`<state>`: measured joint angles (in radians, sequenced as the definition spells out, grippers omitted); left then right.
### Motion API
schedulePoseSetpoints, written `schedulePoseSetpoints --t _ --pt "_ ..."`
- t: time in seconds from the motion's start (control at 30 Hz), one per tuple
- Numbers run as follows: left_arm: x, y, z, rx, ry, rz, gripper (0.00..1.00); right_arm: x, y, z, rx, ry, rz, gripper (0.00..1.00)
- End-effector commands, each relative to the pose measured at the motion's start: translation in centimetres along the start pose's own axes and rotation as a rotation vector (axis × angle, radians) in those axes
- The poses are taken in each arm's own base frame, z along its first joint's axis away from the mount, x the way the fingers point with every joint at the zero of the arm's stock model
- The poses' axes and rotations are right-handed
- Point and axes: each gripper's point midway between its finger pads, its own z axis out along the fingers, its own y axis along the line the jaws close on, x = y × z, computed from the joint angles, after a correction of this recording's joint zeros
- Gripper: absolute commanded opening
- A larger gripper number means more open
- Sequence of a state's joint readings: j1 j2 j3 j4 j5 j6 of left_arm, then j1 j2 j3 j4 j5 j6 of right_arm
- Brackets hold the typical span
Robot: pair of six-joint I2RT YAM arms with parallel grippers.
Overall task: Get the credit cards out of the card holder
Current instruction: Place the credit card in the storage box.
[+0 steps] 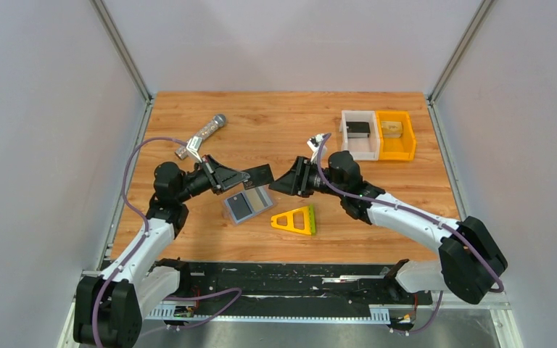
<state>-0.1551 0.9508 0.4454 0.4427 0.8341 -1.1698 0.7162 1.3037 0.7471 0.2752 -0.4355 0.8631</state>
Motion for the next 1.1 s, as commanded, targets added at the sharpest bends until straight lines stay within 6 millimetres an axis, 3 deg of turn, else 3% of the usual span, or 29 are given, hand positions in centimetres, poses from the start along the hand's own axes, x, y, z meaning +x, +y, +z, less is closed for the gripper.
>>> schedulePoseSetpoints --t 0.0,0.17,0.37,0.5,0.7,0.77,0.87,0.93,1.07 --pt "-0.4 -2.5 -0.3 0.088 -0.016 0.058 0.0 -2.1 3.0 0.6 -0.1 -0.034 0.007 0.52" --pt "-0.1 -2.8 -0.4 0.099 -0.008 0.06 0.0 -2.7 3.6 0.5 -0.133 -0.07 -0.004 0.41" --pt "0.0 -2.9 -0.4 0.108 -0.009 0.048 0.0 -2.9 4.3 0.4 -0.164 -0.08 -0.007 0.39" --pt "0.1 -2.8 -0.3 0.11 -0.007 0.048 0.0 -3.5 4.9 0.3 -0.181 -0.098 -0.012 0.33" --pt "0.2 -2.3 -0.2 0.094 0.002 0.035 0.0 -4.2 5.5 0.1 -0.194 -0.13 -0.023 0.0" --pt "0.2 -2.1 -0.1 0.088 0.007 0.03 0.07 -4.4 5.5 0.0 -0.192 -0.126 -0.029 0.0" --pt "0.2 -1.8 -0.1 0.072 0.014 0.033 0.43 -4.7 4.8 -0.4 -0.166 -0.121 -0.036 0.0" --pt "0.2 -1.7 0.0 0.057 0.019 0.045 0.58 -5.1 3.9 -0.8 -0.139 -0.119 -0.038 0.0" --pt "0.0 -1.9 0.0 0.025 0.034 0.077 0.76 -6.4 2.4 -2.5 -0.106 -0.108 -0.033 0.0"
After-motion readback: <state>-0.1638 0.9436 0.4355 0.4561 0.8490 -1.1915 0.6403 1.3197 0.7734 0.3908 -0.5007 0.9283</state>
